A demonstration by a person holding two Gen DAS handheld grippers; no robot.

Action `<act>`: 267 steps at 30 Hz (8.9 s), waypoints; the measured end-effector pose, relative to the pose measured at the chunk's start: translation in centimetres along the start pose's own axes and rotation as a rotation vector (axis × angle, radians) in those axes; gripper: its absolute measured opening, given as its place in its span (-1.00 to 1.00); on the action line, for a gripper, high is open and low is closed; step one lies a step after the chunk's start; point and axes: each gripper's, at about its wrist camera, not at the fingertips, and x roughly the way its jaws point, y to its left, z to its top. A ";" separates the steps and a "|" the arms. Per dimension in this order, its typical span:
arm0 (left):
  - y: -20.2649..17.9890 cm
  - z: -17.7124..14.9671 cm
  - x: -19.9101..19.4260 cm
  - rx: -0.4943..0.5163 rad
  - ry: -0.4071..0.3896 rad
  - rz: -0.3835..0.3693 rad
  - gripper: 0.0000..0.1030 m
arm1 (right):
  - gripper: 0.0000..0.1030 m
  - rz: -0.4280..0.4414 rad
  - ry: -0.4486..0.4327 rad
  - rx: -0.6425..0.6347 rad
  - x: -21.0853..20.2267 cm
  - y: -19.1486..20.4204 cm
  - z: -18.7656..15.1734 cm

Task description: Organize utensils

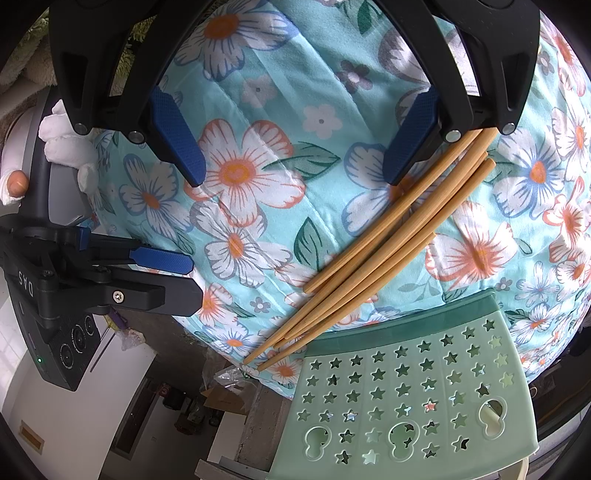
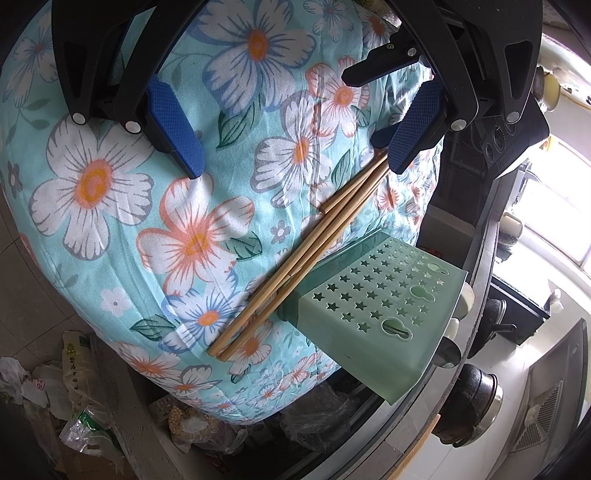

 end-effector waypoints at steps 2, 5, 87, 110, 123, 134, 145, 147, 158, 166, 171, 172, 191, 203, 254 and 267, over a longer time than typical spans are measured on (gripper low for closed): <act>0.0 0.0 0.0 0.000 0.000 0.000 0.81 | 0.88 0.001 -0.001 0.001 0.0 0.0 0.0; 0.0 0.0 0.0 0.000 0.000 0.000 0.81 | 0.88 0.004 -0.003 0.001 -0.2 0.0 0.1; 0.1 0.3 -3.5 0.074 -0.165 0.032 0.83 | 0.88 0.033 0.032 0.017 -0.3 -0.6 0.6; -2.8 2.2 1.1 0.552 -0.055 0.246 -0.76 | 0.39 0.030 0.007 0.056 -1.4 -0.6 1.5; -4.1 2.7 2.9 0.641 -0.055 0.307 -0.76 | 0.38 0.033 -0.001 0.067 -1.8 -0.9 1.3; -5.1 2.1 1.7 0.634 -0.065 0.264 -0.88 | 0.35 0.036 -0.011 0.062 -2.1 -0.4 1.1; -5.4 1.6 0.4 0.519 0.004 0.106 -0.84 | 0.35 0.046 -0.025 0.066 -2.8 -0.6 1.2; -5.2 1.6 0.5 0.506 0.017 0.099 -0.81 | 0.35 0.048 -0.029 0.069 -2.9 -0.7 1.2; -3.7 1.3 1.3 0.449 0.068 0.076 -0.75 | 0.35 0.059 -0.023 0.083 -3.0 -1.2 0.9; -4.0 1.6 2.3 0.457 0.069 0.086 -0.74 | 0.35 0.060 -0.020 0.090 -2.9 -1.1 0.8; -4.0 1.6 2.4 0.455 0.067 0.088 -0.74 | 0.35 0.060 -0.019 0.090 -2.9 -1.1 0.7; -4.1 1.6 2.3 0.457 0.067 0.087 -0.74 | 0.35 0.060 -0.019 0.091 -2.9 -1.1 0.7; -4.3 1.4 2.5 0.450 0.058 0.083 -0.74 | 0.35 0.052 -0.016 0.097 -2.7 -0.9 0.4; -4.4 1.5 2.4 0.449 0.055 0.085 -0.74 | 0.35 0.053 -0.015 0.099 -2.7 -0.9 0.4; 2.8 8.7 -1.9 0.295 -0.127 0.055 -0.89 | -0.32 0.042 -0.039 0.388 2.6 -5.3 7.3; 6.0 5.4 -3.5 0.266 -0.130 0.016 -0.89 | -0.79 -0.043 -0.101 0.471 4.2 -5.8 8.0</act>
